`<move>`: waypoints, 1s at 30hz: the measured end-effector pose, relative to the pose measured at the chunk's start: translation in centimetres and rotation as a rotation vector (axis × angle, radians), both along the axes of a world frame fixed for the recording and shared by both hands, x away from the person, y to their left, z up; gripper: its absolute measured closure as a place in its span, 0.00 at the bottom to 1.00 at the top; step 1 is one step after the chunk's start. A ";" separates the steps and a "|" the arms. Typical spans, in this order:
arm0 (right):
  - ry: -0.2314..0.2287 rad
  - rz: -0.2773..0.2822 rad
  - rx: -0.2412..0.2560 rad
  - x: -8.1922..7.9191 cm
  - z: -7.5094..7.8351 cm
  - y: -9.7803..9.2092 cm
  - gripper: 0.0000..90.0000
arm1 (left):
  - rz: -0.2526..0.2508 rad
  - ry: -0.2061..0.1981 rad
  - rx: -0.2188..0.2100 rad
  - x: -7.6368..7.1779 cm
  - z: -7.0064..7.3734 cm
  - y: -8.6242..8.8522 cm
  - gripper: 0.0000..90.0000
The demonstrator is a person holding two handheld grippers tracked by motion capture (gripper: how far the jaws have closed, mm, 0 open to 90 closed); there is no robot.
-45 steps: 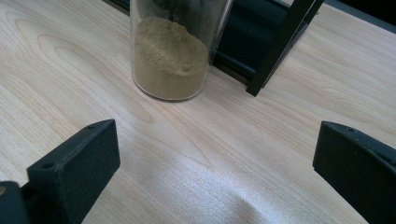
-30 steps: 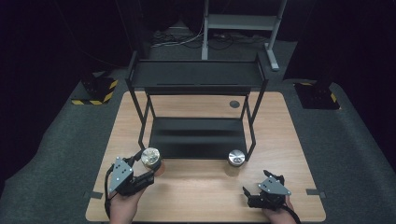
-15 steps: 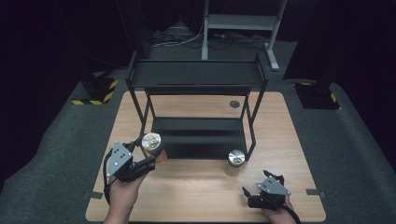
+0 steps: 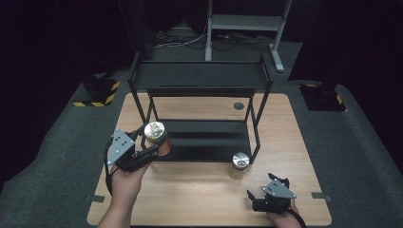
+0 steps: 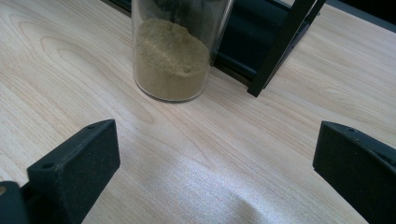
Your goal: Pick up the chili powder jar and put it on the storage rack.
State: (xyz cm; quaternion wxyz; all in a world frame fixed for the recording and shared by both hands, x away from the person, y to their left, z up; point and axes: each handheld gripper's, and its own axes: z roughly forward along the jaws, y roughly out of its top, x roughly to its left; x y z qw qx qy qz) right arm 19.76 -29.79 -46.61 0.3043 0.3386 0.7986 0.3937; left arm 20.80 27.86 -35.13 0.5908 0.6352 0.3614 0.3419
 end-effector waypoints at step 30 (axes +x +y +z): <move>0.005 -0.003 0.010 0.1 0.0 -0.1 0.00 | 0.002 -0.094 -0.023 2.5 7.3 -0.8 0.39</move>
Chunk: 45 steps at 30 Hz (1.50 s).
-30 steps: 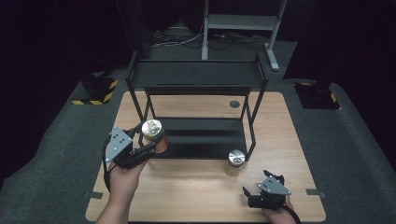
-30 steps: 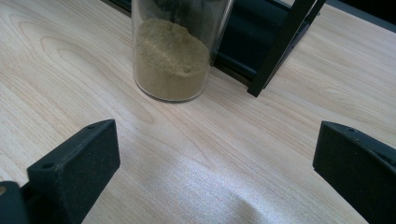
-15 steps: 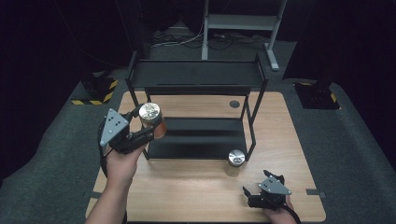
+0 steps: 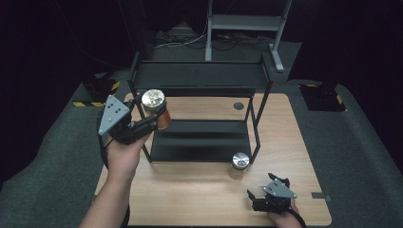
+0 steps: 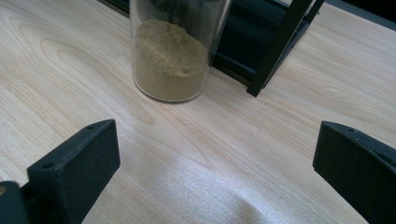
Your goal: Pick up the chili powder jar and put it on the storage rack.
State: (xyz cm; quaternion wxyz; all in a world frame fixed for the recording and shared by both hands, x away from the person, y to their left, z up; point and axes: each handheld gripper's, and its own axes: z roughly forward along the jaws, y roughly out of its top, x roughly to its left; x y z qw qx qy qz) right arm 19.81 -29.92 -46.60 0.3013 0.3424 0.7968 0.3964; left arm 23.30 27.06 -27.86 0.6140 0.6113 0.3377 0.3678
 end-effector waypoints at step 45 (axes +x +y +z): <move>0.003 0.001 0.038 0.1 -0.1 -0.6 0.00 | 0.059 -0.019 0.020 6.1 5.9 -3.6 0.39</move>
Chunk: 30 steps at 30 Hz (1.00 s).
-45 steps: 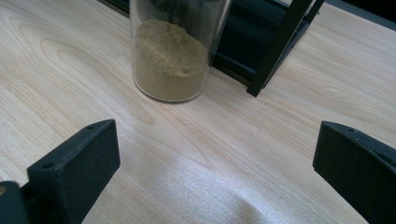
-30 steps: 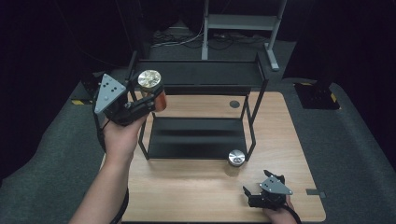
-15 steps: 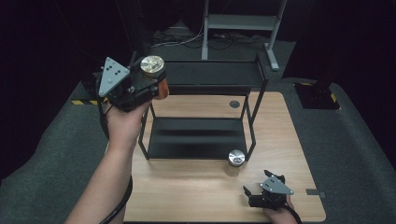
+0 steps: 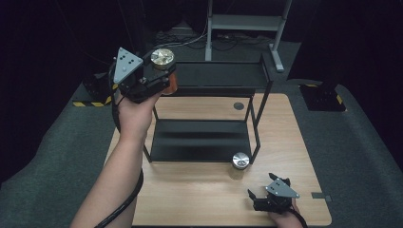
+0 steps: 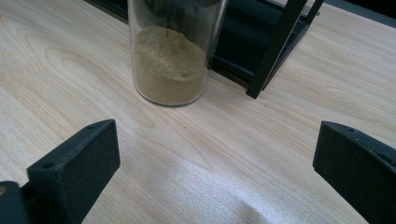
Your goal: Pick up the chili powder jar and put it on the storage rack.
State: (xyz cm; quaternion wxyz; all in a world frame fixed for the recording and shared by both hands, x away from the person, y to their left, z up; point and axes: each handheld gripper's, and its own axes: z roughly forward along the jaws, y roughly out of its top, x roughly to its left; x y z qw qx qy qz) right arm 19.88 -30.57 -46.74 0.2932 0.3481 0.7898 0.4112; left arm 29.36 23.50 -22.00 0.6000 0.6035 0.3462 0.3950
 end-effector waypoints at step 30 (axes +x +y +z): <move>0.003 0.002 0.021 0.1 -0.1 -0.4 0.00 | 0.057 0.035 -0.010 3.7 0.3 -0.7 0.39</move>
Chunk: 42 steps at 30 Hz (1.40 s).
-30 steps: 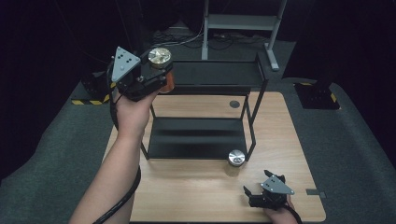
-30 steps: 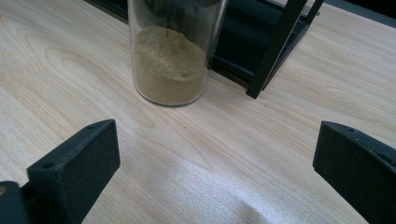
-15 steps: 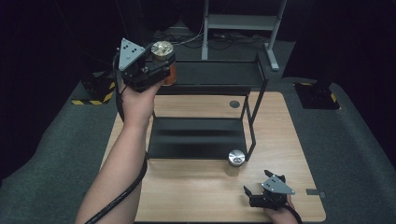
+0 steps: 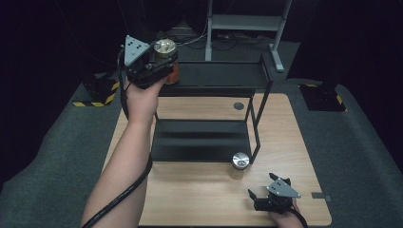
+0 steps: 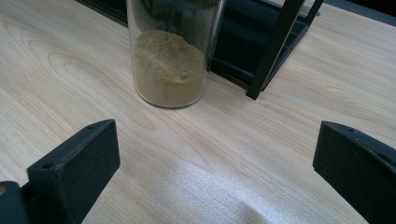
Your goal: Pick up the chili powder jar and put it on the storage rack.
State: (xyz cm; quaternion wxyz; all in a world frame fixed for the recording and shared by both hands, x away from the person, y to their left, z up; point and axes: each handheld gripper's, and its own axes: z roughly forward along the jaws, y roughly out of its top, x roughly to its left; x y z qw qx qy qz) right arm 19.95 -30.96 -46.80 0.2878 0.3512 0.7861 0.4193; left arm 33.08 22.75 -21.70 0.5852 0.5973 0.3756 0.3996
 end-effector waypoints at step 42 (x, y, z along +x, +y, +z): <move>0.000 0.005 0.002 0.0 0.0 -0.1 0.00 | -0.010 0.028 -0.020 1.1 -0.9 0.2 0.38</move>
